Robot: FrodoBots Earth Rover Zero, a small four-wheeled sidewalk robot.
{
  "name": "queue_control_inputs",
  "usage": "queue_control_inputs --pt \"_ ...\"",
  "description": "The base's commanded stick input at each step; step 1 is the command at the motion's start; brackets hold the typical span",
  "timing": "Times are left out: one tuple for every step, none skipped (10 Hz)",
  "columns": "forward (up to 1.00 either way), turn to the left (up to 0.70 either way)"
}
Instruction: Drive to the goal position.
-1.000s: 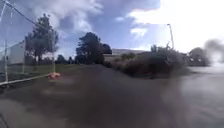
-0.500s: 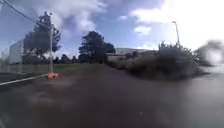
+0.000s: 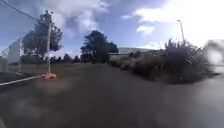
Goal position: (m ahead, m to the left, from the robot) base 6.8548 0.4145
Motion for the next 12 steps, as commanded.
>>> queue_control_inputs --pt "1.00 0.00" --pt "1.00 0.00" --pt "1.00 0.00" --pt "1.00 0.00" --pt "1.00 0.00" --pt "1.00 0.00" --pt "1.00 0.00" --pt "1.00 0.00" --pt "1.00 0.00" --pt "1.00 0.00" --pt "1.00 0.00" --pt "1.00 0.00"
